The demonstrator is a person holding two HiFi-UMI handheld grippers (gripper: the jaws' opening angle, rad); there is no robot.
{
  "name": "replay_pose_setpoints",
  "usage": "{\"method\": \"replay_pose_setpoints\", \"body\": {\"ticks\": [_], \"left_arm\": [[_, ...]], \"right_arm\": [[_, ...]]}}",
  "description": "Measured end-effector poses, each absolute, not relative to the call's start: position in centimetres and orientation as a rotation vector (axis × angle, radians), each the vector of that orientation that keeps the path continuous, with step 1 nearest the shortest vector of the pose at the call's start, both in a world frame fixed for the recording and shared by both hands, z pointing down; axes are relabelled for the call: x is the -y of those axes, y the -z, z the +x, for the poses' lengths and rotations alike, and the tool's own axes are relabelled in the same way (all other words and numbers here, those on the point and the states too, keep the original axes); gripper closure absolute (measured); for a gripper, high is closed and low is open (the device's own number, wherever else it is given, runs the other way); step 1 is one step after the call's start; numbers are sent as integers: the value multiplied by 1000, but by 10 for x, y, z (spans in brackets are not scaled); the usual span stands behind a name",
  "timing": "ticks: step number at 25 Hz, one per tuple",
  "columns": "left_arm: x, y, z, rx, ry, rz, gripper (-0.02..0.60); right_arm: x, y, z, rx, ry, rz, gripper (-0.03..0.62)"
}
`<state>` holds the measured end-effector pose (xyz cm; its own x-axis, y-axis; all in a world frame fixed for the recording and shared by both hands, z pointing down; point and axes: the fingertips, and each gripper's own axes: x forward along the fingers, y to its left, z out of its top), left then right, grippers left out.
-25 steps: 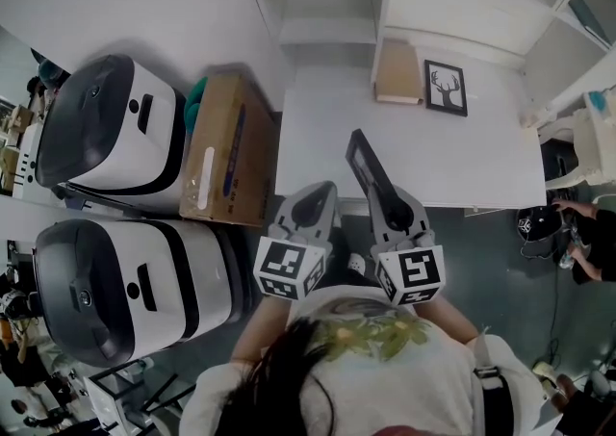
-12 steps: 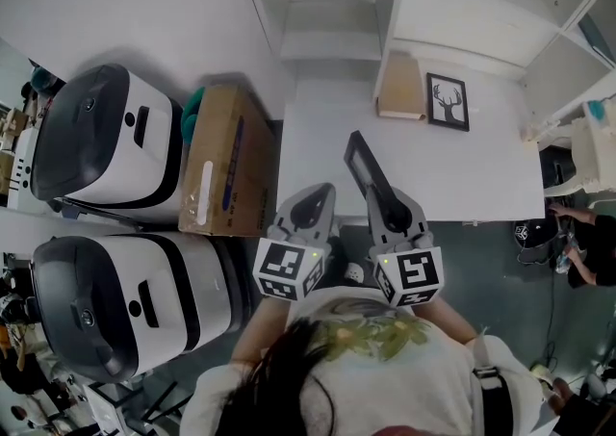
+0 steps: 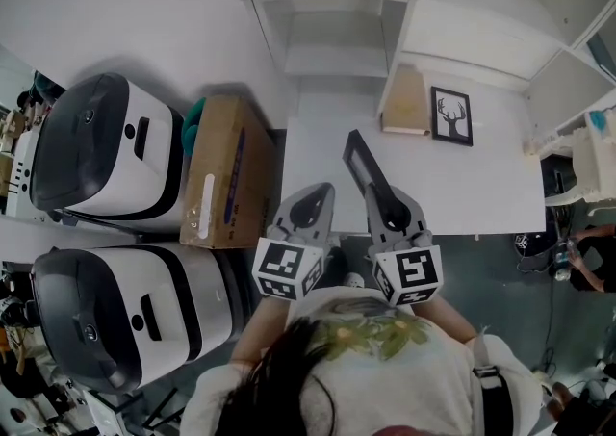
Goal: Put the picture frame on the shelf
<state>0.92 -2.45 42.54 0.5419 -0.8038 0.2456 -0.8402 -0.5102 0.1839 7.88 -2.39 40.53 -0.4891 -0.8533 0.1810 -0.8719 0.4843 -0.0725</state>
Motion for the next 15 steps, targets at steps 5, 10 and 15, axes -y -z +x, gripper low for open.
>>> {"method": "replay_pose_setpoints", "body": {"ticks": [5, 10, 15], "left_arm": [[41, -426, 9, 1361, -185, 2507, 551], [56, -422, 9, 1355, -181, 2518, 551], [69, -424, 5, 1345, -182, 2518, 551]], "right_arm": [[39, -405, 77, 2599, -231, 1521, 557], [55, -400, 76, 2601, -221, 1533, 557], [68, -401, 73, 2591, -226, 1541, 557]]}}
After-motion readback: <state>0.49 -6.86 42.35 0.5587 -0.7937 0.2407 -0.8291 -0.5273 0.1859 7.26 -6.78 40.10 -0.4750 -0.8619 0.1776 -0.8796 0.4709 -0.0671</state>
